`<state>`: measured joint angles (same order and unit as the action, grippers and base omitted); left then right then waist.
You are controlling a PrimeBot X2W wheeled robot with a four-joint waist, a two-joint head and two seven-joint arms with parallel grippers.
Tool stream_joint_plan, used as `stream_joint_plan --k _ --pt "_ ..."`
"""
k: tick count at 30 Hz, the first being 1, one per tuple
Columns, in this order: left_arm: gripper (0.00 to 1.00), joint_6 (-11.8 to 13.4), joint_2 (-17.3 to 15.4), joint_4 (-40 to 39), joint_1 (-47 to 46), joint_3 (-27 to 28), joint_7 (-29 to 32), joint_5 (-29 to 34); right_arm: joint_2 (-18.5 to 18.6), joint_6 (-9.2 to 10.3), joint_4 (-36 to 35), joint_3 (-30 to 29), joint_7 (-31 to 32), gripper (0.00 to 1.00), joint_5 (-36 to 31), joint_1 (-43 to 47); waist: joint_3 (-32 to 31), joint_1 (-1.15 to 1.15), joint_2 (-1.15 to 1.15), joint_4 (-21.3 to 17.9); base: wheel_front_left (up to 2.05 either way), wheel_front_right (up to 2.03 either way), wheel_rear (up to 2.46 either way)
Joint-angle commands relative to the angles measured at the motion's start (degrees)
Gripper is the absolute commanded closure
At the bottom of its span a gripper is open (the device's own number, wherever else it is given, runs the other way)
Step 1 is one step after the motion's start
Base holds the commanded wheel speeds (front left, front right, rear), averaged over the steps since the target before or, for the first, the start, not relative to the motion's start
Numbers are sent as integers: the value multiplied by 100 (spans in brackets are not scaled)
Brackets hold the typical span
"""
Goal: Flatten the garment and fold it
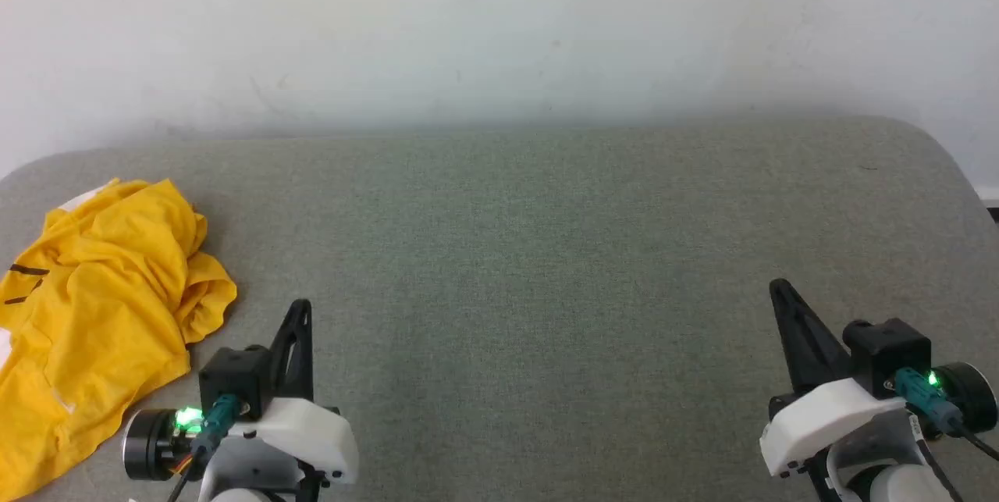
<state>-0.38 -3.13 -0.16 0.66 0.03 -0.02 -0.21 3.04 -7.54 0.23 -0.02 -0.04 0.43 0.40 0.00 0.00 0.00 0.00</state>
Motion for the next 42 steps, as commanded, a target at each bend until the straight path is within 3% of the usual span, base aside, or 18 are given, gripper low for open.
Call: stream_joint_plan --k 1,22,23,42 --pt "100 38 25 16 -66 -3 2 21 -16 5 -23 2 4 100 -43 -40 0 0 0 0 0 0 0" --pt "100 38 25 16 -66 -3 2 21 -16 5 -23 2 4 100 -43 -40 0 0 0 0 0 0 0" --pt "0 0 0 0 0 1 0 0 0 0 0 -1 0 0 0 0 0 0 0 0 0 0 0" --pt "0 -44 0 -102 96 30 -158 -94 -1 1 -3 -152 -157 0 129 63 3 0 0 8 0 0 0"
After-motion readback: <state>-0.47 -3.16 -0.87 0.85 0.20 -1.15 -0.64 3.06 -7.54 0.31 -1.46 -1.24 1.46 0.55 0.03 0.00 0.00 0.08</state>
